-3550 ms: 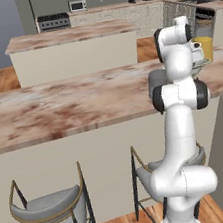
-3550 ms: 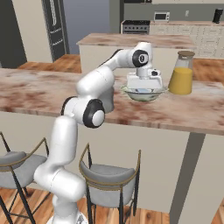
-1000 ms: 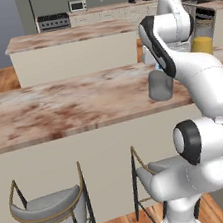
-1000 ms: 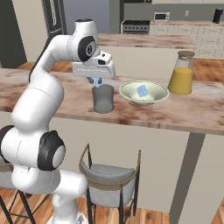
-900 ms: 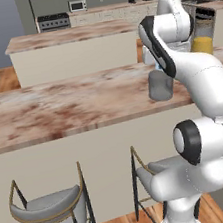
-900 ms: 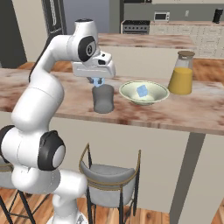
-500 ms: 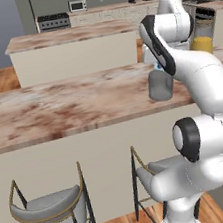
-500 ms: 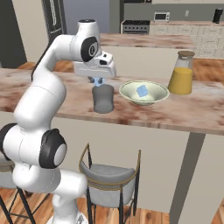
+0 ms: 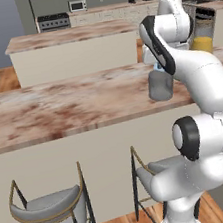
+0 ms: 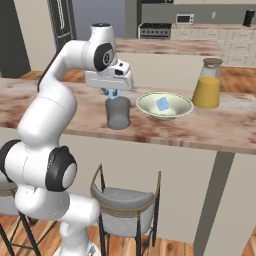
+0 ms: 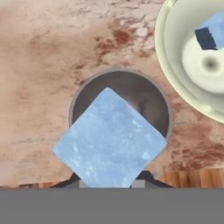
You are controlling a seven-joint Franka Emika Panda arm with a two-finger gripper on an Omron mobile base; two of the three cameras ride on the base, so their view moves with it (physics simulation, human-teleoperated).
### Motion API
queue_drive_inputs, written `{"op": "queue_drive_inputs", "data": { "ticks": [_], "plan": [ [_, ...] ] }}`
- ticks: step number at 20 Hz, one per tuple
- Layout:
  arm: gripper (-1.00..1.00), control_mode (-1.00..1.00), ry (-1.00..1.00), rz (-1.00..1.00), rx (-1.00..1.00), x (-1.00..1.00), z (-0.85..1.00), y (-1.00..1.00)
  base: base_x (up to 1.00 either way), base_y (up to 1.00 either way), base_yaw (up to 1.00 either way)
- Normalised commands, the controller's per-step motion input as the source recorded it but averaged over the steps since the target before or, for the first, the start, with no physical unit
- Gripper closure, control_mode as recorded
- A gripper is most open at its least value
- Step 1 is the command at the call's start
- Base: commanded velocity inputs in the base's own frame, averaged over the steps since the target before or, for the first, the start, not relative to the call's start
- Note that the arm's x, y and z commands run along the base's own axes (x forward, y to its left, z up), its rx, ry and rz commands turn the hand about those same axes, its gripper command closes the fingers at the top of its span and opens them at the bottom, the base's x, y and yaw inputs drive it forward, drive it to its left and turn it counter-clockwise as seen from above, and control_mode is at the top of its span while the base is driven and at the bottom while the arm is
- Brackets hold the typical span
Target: There are two ice cubes in the ice bowl. Place both ice cubes in the glass cup.
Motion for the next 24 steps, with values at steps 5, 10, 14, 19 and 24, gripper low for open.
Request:
{"op": "queue_drive_inputs", "data": {
  "ticks": [5,10,14,19,24],
  "plan": [
    [1.0,-1.0,0.0,0.0,0.0,0.13,-0.05,-0.05,0.0,0.0,0.0],
    [1.0,-1.0,0.0,0.0,0.03,0.01,-0.02,-0.15,0.0,0.0,0.0],
    [1.0,-1.0,0.0,-0.02,0.06,0.05,0.0,-0.09,0.0,0.0,0.0],
    [1.0,-1.0,0.0,-0.04,0.03,0.06,0.0,0.0,0.0,0.0,0.0],
    [1.0,-1.0,0.0,-0.03,0.0,0.12,-0.02,0.0,0.0,0.0,0.0]
  ]
}}
